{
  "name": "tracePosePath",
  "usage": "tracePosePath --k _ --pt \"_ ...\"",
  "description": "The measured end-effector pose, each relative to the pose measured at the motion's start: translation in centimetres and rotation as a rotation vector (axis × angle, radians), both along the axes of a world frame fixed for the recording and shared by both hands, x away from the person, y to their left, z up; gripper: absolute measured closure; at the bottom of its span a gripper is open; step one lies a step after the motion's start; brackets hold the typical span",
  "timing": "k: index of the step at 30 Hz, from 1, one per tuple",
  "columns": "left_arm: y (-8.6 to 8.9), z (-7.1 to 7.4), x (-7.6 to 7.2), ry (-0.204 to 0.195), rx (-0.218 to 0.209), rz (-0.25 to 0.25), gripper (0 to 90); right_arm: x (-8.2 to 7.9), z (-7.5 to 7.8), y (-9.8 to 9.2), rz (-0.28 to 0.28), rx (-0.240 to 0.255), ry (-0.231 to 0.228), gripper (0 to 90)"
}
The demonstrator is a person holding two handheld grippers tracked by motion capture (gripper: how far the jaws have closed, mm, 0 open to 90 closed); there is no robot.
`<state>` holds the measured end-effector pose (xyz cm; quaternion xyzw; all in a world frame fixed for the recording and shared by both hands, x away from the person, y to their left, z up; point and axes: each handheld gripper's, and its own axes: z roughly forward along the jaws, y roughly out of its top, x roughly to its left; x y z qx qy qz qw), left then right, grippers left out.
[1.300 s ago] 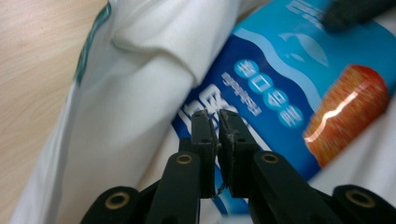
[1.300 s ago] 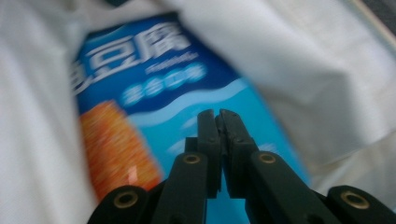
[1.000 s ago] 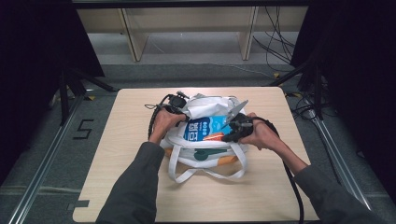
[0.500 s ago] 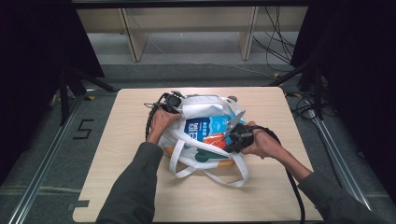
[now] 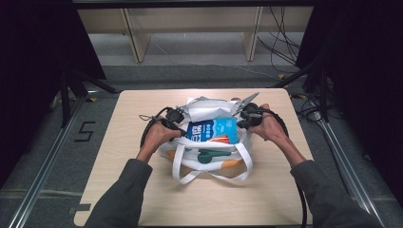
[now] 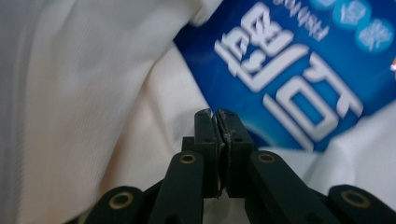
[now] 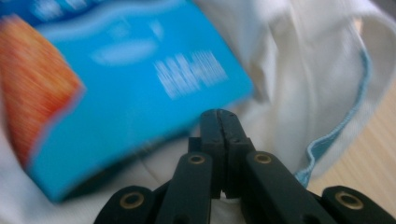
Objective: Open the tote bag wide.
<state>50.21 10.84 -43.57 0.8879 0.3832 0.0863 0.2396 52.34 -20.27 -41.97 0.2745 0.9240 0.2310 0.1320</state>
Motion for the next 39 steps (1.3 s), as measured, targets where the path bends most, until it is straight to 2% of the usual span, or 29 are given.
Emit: tracePosePath --k 1,2,3,4,6,7,8,9,12,13,14,15,16,18,19,20,21,22,23,24,28,30,32,33,34,35,36,37,39 --pt "0.5 0.0 -0.1 0.007 -0.011 -0.002 87.6 0.1 -1.4 -0.7 -0.012 -0.025 0.028 90.0" --pt "0.8 0.0 -0.2 0.012 -0.033 0.006 87.6 0.1 -1.4 -0.7 -0.012 -0.025 0.028 90.0" --pt "1.2 0.2 -0.4 0.006 -0.021 -0.007 88.0 0.4 -3.1 -1.5 -0.029 -0.071 0.036 90.0" --pt "1.4 0.3 -0.6 0.001 -0.012 -0.012 88.0 0.4 -3.1 -1.5 -0.029 -0.071 0.036 90.0" --pt "1.8 0.5 -1.0 -0.018 -0.028 0.002 87.9 0.7 -3.9 -2.2 -0.056 -0.014 0.066 90.0" --pt "1.6 0.6 -1.1 -0.024 -0.019 0.002 87.7 0.6 -3.7 -2.3 -0.060 -0.003 0.066 90.0" --pt "1.4 0.7 -1.2 -0.031 0.003 -0.013 87.3 0.4 -3.4 -2.1 -0.049 -0.017 0.050 90.0" --pt "1.1 0.9 -1.2 -0.034 -0.002 -0.017 86.0 0.1 -2.6 -1.8 -0.033 -0.039 0.023 90.0" --pt "0.2 1.5 -0.9 -0.054 -0.073 -0.010 83.4 -1.5 0.3 -0.5 0.008 0.043 -0.032 90.0" --pt "-0.1 1.7 -0.8 -0.063 -0.083 -0.005 83.1 -2.2 1.2 0.4 0.040 0.093 -0.045 90.0" --pt "-0.6 1.8 -0.5 -0.071 -0.086 0.001 82.9 -2.6 1.6 0.9 0.067 0.109 -0.040 90.0" --pt "-1.0 1.7 -0.2 -0.073 -0.095 0.008 82.6 -3.3 1.9 1.9 0.113 0.132 -0.016 90.0" --pt "-1.3 1.6 0.0 -0.074 -0.103 0.014 82.0 -4.1 1.8 3.1 0.175 0.162 0.033 90.0" --pt "-1.5 1.3 0.8 -0.071 -0.100 0.040 82.3 -4.7 1.1 4.0 0.249 0.158 0.059 90.0" --pt "-1.5 1.0 1.2 -0.068 -0.098 0.059 82.3 -5.2 0.8 4.1 0.259 0.136 0.088 90.0" --pt "-1.4 0.8 1.6 -0.047 -0.105 0.072 82.3 -5.2 0.8 4.1 0.259 0.136 0.088 90.0" --pt "-1.3 0.2 2.2 -0.019 -0.130 0.099 83.0 -6.0 -0.2 4.1 0.314 0.130 0.124 90.0" --pt "-1.3 0.2 2.2 -0.019 -0.130 0.099 83.2 -6.0 -0.2 4.1 0.314 0.130 0.124 90.0" --pt "-1.4 0.0 2.3 -0.016 -0.130 0.100 83.2 -6.3 -0.4 4.0 0.315 0.132 0.147 90.0" --pt "-1.5 0.0 2.5 -0.008 -0.110 0.081 83.9 -6.7 -1.0 3.9 0.345 0.132 0.183 90.0" --pt "-1.8 -0.1 2.2 -0.020 -0.109 0.095 84.0 -7.2 -1.4 4.1 0.347 0.112 0.193 90.0" --pt "-1.9 0.3 1.4 -0.037 -0.092 0.062 83.9 -7.2 -1.2 4.1 0.349 0.110 0.176 90.0" --pt "-1.7 0.7 0.5 -0.036 -0.106 0.038 83.0 -6.9 -0.7 3.8 0.338 0.142 0.146 90.0" --pt "-1.4 0.9 -0.1 -0.037 -0.114 0.021 83.1 -6.9 -0.1 3.4 0.290 0.172 0.120 90.0" --pt "-1.2 0.9 -0.7 -0.029 -0.119 0.003 83.1 -6.9 -0.1 3.4 0.290 0.172 0.120 90.0" --pt "-0.8 0.9 -1.3 -0.007 -0.118 -0.032 83.3 -6.6 0.2 3.1 0.286 0.188 0.094 90.0" --pt "-0.6 0.6 -2.0 -0.013 -0.131 -0.023 83.4 -6.5 0.5 2.7 0.243 0.221 0.085 90.0" --pt "-0.3 0.6 -2.4 -0.010 -0.120 -0.040 83.4 -6.5 0.5 2.7 0.243 0.221 0.085 90.0" --pt "0.4 0.3 -3.7 -0.026 -0.135 -0.050 83.1 -6.3 0.6 2.5 0.216 0.224 0.081 90.0"
